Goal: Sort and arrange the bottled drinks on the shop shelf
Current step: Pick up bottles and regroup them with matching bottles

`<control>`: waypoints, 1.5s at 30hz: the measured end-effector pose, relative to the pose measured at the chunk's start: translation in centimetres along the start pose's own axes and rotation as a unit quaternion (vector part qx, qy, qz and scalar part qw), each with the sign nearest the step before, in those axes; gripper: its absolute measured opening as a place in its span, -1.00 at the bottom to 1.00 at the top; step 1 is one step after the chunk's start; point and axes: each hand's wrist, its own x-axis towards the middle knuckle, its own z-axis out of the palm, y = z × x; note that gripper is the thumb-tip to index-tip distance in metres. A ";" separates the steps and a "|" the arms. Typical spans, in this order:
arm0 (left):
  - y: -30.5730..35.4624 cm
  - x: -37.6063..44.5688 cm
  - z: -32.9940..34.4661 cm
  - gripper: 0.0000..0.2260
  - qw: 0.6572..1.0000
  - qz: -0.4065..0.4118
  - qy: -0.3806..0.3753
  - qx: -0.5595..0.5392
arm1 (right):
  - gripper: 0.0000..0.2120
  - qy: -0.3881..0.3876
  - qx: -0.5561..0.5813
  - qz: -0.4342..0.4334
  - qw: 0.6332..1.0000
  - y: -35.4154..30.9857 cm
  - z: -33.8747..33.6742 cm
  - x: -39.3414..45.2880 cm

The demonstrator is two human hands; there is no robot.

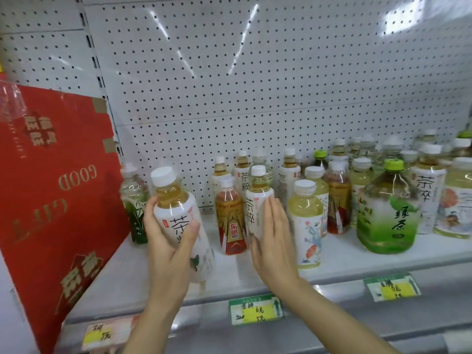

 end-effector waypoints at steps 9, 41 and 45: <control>0.2 -1.8 5.7 -0.40 0.994 -0.040 -0.091 -0.047 | -0.12 0.139 -0.069 0.026 0.988 3.9 -4.9 -0.8; -3.1 -3.2 23.4 -0.29 0.983 -0.054 -0.175 0.011 | -0.48 0.114 0.054 -0.085 0.988 9.7 -12.1 6.9; -2.2 -2.5 23.0 -0.30 0.969 -0.072 -0.205 0.114 | -0.58 0.004 0.080 -0.065 0.995 9.5 -10.1 9.6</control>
